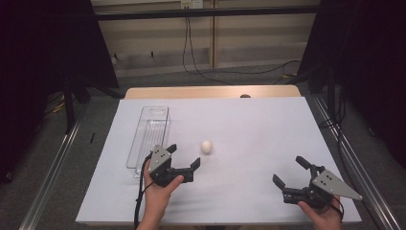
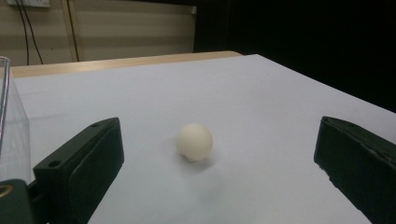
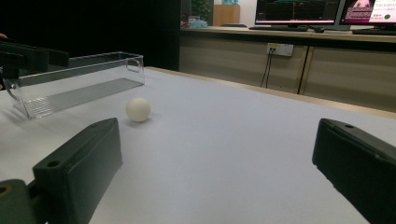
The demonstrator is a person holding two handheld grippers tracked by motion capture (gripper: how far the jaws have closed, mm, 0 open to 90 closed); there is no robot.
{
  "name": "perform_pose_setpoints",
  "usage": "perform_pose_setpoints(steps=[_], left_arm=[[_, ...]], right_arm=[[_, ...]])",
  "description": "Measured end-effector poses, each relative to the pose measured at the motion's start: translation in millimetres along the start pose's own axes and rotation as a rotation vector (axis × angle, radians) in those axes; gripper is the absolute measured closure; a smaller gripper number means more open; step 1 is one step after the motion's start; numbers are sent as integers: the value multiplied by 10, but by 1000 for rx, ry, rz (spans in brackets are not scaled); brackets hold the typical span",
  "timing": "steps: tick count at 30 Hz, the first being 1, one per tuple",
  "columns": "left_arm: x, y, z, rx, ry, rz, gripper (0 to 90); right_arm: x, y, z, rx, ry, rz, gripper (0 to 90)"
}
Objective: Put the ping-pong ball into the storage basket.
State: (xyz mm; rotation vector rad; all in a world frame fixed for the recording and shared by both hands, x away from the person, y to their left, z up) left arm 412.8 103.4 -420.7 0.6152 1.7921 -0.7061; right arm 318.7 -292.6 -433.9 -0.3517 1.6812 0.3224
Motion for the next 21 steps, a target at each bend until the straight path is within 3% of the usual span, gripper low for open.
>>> perform_pose_setpoints(steps=[17, 20, 21], left_arm=[[20, -9, 112, -1, 21, 8, 18], [28, -18, 140, -14, 24, -6, 19], [28, -8, 143, -12, 33, 7, 19]], right_arm=[[-2, 0, 2, 0, -1, -2, 10], [-3, -2, 0, 1, -2, -6, 10], [-4, -1, 3, 1, -4, -3, 10]])
Point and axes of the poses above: each handheld gripper's, and its own axes: z roughly forward along the jaws, x roughly out of its underside, y roughly to its left, the point moved 1 cm from there along z, roughly forward along the jaws, and after that the axes turned 4 degrees about x, right-handed, at the moved point
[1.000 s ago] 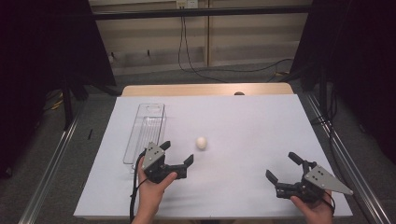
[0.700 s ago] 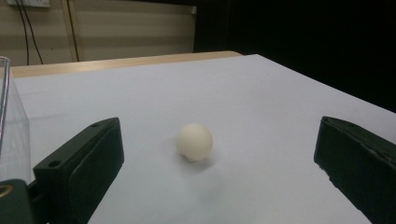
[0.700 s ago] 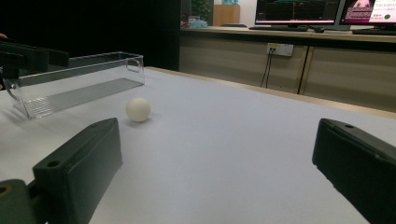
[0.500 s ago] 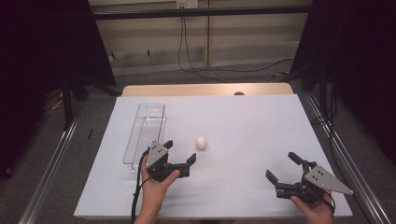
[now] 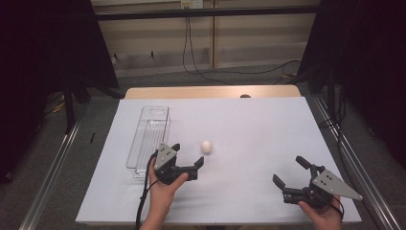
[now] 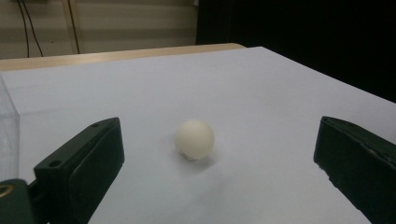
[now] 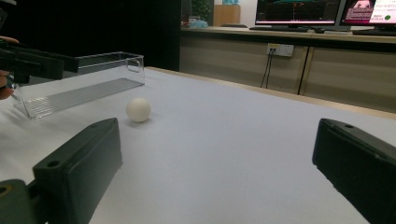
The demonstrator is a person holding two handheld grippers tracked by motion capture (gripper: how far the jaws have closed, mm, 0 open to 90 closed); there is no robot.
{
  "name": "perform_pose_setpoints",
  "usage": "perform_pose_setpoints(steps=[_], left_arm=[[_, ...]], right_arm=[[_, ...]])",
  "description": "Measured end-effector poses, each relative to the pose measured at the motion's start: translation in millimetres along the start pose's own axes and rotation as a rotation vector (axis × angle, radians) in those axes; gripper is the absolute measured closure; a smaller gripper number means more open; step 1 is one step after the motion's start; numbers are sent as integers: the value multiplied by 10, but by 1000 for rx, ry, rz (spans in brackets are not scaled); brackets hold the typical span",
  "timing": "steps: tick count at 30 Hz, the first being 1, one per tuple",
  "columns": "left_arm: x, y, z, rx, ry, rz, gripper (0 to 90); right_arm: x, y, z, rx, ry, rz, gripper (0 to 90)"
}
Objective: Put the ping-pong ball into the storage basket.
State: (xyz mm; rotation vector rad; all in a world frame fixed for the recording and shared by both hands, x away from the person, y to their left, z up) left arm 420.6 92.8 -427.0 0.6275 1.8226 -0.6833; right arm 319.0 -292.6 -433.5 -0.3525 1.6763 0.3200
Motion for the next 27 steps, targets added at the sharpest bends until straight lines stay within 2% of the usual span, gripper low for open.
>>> perform_pose_setpoints(steps=[1, 5, 8, 20, 27], left_arm=[[2, -9, 18, -2, -8, -10, 19], [2, 2, 35, 1, 3, -3, 19], [4, -4, 54, -2, -4, -15, 20], [26, 4, 147, -11, 20, -9, 20], [21, -38, 218, -12, 45, -5, 20]], right_arm=[[-2, -2, 1, 2, -3, -1, 10], [-1, -2, 0, 0, -1, 2, 10], [-1, -4, 2, 0, -2, -3, 10], [-1, 2, 4, -1, -1, 0, 10], [-2, 0, 4, -1, -2, -4, 10]])
Point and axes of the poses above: each handheld gripper's, and its own axes: z roughly forward along the jaws, x roughly out of its underside, y roughly to its left, the point moved 1 cm from there along z, roughly forward along the jaws, and after that the axes turned 4 degrees about x, right-handed, at the moved point
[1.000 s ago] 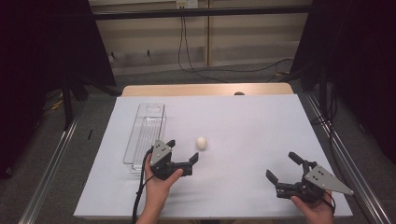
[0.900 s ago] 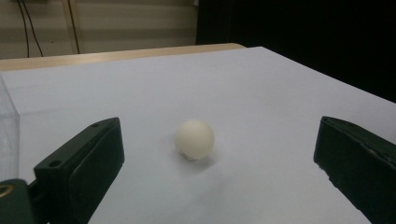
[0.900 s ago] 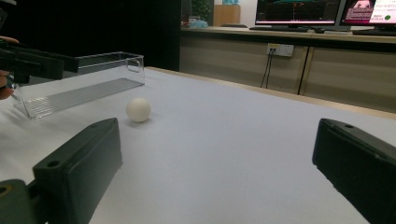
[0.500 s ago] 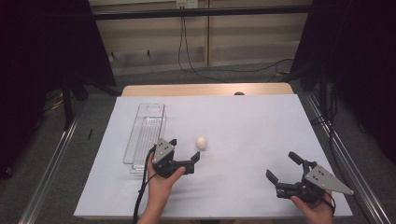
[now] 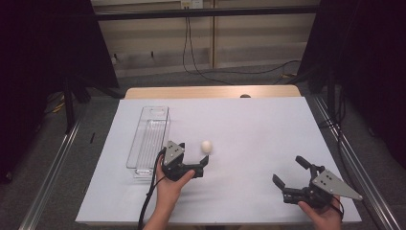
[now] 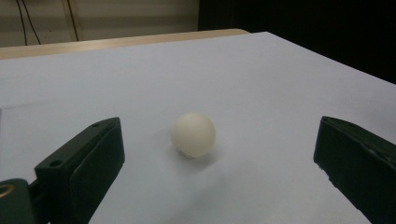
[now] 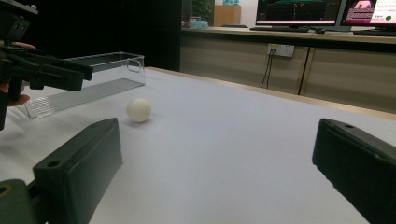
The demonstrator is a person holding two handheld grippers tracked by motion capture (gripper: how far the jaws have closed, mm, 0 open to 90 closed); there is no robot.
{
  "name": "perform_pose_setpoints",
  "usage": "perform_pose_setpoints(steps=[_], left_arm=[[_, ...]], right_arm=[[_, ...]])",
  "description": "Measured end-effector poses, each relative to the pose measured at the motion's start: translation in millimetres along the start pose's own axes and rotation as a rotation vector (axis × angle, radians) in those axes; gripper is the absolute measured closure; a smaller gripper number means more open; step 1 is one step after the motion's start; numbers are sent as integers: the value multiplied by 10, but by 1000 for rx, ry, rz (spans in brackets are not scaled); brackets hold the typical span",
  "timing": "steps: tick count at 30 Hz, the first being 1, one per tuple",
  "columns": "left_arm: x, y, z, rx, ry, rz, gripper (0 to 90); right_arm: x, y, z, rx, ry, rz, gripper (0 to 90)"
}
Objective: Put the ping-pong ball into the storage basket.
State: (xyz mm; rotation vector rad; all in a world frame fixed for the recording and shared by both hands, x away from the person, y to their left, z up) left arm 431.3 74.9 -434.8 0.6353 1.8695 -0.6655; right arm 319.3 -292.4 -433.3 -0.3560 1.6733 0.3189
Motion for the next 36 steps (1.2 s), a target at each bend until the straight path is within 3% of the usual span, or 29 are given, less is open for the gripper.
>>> perform_pose_setpoints(steps=[27, 36], left_arm=[[-32, -1, 201, -16, 28, -10, 22], [-42, 11, 270, -34, 59, -3, 23]], right_arm=[[1, 1, 0, -11, 3, -7, 12], [-1, 3, -1, -14, 3, -8, 13]])
Point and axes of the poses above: each handheld gripper's, and its own axes: z roughly forward along the jaws, x roughly out of its underside, y roughly to its left, the point moved 1 cm from there along z, roughly forward along the jaws, and after that the axes turned 4 degrees about x, right-handed, at the moved point
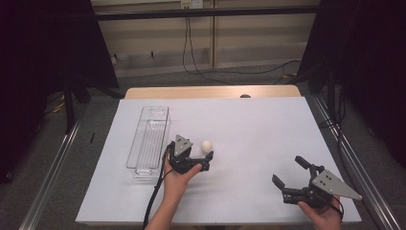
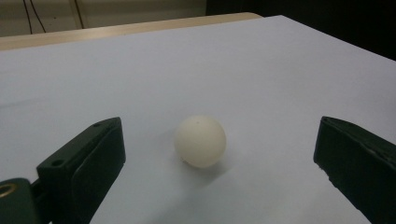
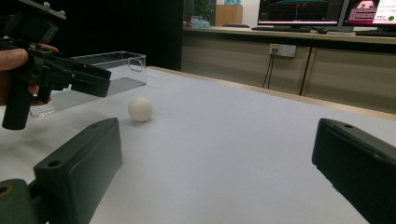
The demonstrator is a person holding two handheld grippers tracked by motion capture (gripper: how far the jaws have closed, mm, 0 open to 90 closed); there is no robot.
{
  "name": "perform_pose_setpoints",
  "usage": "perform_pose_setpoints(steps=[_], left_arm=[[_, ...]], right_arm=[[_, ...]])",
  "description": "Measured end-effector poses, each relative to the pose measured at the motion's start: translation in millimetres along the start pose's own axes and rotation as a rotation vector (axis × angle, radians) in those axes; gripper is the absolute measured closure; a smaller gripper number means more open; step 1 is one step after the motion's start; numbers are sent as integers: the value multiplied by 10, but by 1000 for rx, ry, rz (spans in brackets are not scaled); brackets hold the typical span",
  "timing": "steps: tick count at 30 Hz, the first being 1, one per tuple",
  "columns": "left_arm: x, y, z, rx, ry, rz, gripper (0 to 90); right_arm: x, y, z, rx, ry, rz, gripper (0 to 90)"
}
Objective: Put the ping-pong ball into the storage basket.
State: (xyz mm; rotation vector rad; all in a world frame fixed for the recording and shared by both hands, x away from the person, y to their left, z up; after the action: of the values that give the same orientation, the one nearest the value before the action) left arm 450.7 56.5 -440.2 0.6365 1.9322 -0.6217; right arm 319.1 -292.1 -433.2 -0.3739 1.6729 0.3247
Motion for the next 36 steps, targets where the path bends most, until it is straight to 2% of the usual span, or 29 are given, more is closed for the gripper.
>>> perform_pose_setpoints(steps=[4, 6, 7, 13, 14, 20, 23, 24, 26, 29, 30, 33, 34, 36], left_arm=[[-5, 16, 22, -13, 6, -2, 24], [0, 12, 34, -12, 7, -16, 24], [0, 23, 44, -3, 8, -7, 24], [-24, 9, 70, -11, 20, -12, 24], [-32, 5, 76, -15, 27, -2, 23], [-38, 5, 138, -20, 39, -18, 26], [-36, 12, 144, -19, 55, -8, 26], [-35, 6, 159, -17, 46, -19, 26], [-39, 16, 165, -20, 65, 3, 26], [-46, 11, 191, -19, 59, -16, 26], [-51, 21, 196, -19, 75, -1, 26], [-51, 7, 215, -28, 70, -19, 26], [-48, 18, 216, -25, 81, -7, 26], [-32, 34, 234, -28, 95, -11, 25]], right_arm=[[0, -1, 0, -1, -1, -1, 13], [0, 0, 0, -3, 0, -1, 13], [0, 3, 3, -2, -2, -3, 13], [2, 12, 5, 1, 2, 1, 13], [2, 11, 6, 1, 2, -1, 13], [2, 12, 5, -1, 2, 1, 13], [0, 7, 2, -6, 2, -1, 13], [0, 5, 4, -4, -2, -1, 13], [-1, 3, 2, -7, 1, 0, 13], [-1, 0, 3, -8, -1, 0, 13], [-1, 3, 4, -7, 0, 0, 13], [-1, 2, 3, -9, 0, 1, 13], [-1, 1, 4, -7, -1, 1, 13], [-1, -1, 4, -7, -1, 0, 13]])
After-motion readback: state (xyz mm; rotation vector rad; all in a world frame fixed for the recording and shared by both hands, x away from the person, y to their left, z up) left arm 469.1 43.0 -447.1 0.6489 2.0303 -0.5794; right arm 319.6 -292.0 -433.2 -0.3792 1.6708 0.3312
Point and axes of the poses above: each handheld gripper's, and its own axes: z roughly forward along the jaws, x roughly out of its underside, y roughly to its left, the point moved 1 cm from there along z, roughly forward along the jaws, and after that the axes turned 4 degrees about x, right-handed, at the moved point
